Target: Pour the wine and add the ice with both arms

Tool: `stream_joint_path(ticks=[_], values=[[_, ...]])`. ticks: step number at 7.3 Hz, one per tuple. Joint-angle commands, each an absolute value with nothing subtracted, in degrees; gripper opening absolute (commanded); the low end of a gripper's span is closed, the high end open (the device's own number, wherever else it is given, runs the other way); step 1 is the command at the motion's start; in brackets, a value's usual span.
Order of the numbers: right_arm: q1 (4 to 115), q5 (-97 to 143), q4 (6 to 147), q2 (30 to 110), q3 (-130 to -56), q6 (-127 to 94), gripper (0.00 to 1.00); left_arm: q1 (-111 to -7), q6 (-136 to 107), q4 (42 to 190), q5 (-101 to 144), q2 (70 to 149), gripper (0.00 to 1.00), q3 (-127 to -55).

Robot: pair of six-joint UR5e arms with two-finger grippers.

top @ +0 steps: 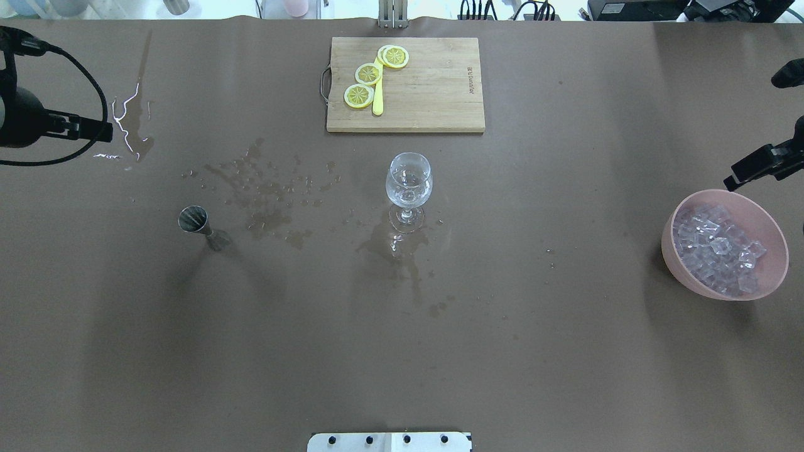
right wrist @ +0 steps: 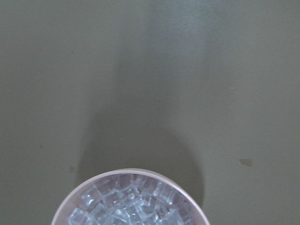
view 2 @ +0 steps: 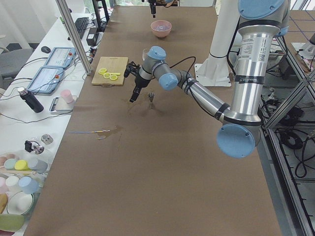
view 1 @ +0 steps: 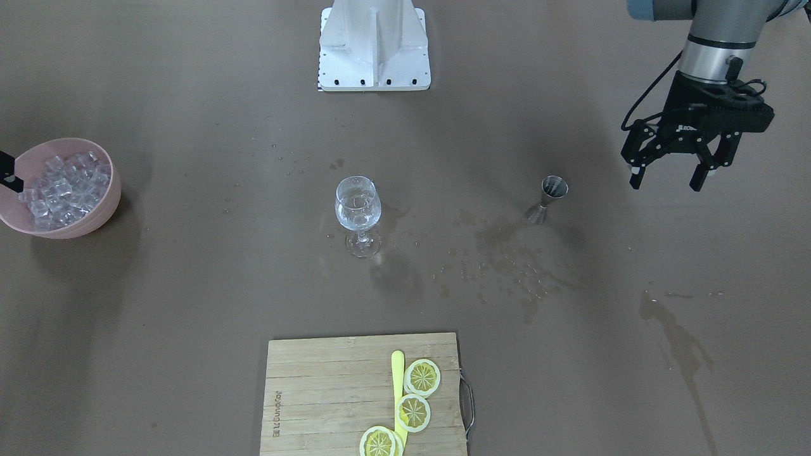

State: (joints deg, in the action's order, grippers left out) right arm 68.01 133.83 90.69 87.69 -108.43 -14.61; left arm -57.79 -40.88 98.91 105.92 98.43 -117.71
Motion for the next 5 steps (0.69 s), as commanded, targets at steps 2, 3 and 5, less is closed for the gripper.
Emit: stream_joint_path(ticks=[2,3,5], values=[[60.22,126.14,75.88,93.33,-108.11,-23.36,1.00,-67.76,-31.64,82.98,119.26,110.20,0.98,-112.33],[58.90,124.91,75.76,93.60,-108.11,-23.81,1.00,-67.85,-31.64,82.62,119.44,110.13,0.98,-111.89],[57.66,124.72,75.50,94.92,-108.02,-23.64,1.00,-67.85,-31.64,81.04,119.44,109.95,0.98,-111.88]])
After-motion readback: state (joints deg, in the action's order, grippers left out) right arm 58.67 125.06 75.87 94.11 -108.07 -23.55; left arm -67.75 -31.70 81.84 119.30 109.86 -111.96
